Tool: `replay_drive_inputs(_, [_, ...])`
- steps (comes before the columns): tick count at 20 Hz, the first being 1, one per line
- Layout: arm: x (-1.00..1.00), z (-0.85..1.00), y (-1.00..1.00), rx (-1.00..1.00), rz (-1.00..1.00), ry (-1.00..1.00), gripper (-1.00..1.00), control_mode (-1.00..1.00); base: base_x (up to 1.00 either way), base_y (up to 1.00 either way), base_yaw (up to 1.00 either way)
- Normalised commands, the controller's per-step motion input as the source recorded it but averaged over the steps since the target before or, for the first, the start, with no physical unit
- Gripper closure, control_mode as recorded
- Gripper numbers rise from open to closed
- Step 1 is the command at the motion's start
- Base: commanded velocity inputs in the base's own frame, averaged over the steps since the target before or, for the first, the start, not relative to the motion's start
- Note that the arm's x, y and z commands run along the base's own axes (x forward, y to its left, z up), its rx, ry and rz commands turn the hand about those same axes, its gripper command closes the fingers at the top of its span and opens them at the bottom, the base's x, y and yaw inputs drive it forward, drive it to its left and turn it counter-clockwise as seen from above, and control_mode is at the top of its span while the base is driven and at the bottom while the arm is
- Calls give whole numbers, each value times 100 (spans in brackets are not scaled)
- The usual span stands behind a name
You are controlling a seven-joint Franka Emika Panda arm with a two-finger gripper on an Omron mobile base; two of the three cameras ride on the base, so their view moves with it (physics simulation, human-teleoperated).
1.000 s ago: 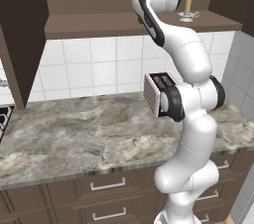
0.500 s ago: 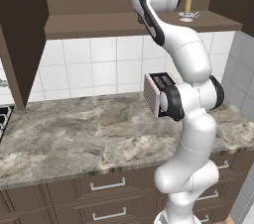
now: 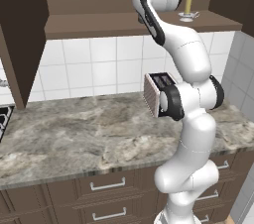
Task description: Get the candle and the liquor from the cabinet and move them to the dining counter.
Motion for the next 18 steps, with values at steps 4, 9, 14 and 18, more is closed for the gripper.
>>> replay_drive_inputs(4, [0,0,0,0,0,0,100,-100,0,0,0])
replay_drive_inputs(9, [-23,0,-2,0,0,0,100,-100,0,0,0])
replay_drive_inputs(14, [-75,-13,-31,0,0,0,100,-100,0,0,0])
replay_drive_inputs(18, [-99,-35,-45,0,0,0,100,-100,0,0,0])
